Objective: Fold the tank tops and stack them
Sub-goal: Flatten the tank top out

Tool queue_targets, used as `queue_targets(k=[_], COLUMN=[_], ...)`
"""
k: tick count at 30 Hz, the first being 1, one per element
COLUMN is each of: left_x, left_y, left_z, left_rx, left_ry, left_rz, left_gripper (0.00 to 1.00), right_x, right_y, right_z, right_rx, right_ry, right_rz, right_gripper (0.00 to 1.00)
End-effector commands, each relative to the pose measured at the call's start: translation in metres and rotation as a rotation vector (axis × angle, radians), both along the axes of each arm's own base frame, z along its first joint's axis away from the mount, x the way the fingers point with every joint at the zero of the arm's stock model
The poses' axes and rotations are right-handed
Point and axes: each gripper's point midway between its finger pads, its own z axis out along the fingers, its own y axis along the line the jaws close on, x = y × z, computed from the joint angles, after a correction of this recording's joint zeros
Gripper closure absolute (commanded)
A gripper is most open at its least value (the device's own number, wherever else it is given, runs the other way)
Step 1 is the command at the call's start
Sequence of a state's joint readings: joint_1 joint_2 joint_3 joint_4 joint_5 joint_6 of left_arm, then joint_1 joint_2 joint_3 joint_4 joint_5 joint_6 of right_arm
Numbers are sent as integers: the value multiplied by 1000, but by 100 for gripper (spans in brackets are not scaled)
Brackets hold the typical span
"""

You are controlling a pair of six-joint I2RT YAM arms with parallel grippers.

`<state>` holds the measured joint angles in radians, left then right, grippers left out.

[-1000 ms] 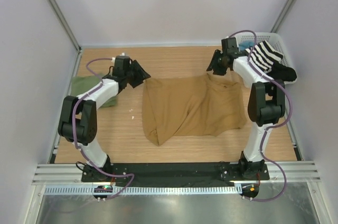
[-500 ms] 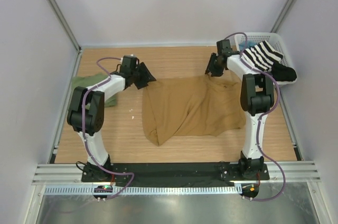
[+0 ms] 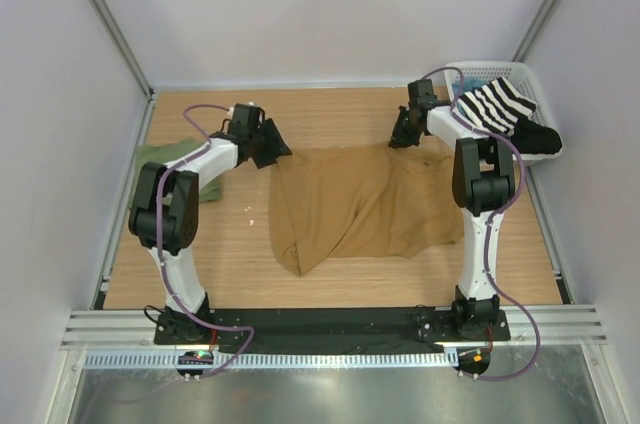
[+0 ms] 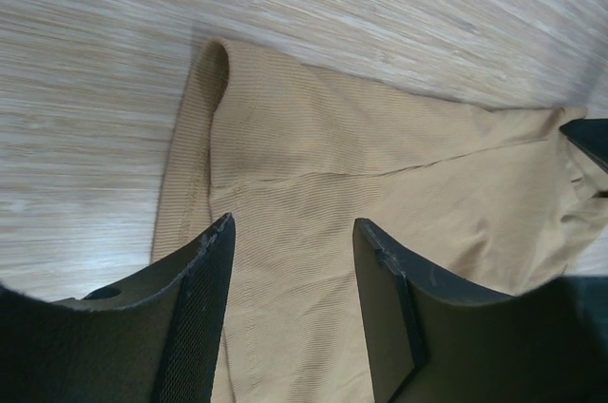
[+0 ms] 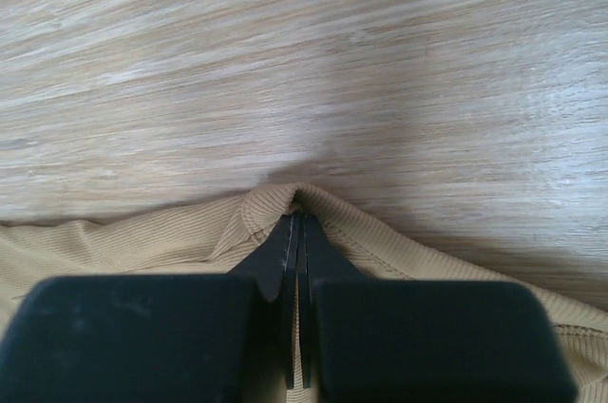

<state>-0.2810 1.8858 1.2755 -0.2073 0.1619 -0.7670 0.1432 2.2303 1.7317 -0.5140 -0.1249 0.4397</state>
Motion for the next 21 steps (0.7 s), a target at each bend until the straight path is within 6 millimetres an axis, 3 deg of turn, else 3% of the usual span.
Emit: queue_targets(k=[1, 9, 21], left_x=[8, 4, 17], left_y=[3, 13, 14], left_z=[8, -7, -34], left_rx=[79, 249, 310], left_ry=[-32, 24, 103], left_rz=[-20, -3, 15], left_gripper=[49, 52, 54], right_x=[15, 12, 7], right_y=[12, 13, 19], right_z=[34, 43, 39], right_rx=[40, 61, 89], right_ry=[-107, -130, -122], right_rz=[31, 33, 48], right_gripper=[99, 99, 99])
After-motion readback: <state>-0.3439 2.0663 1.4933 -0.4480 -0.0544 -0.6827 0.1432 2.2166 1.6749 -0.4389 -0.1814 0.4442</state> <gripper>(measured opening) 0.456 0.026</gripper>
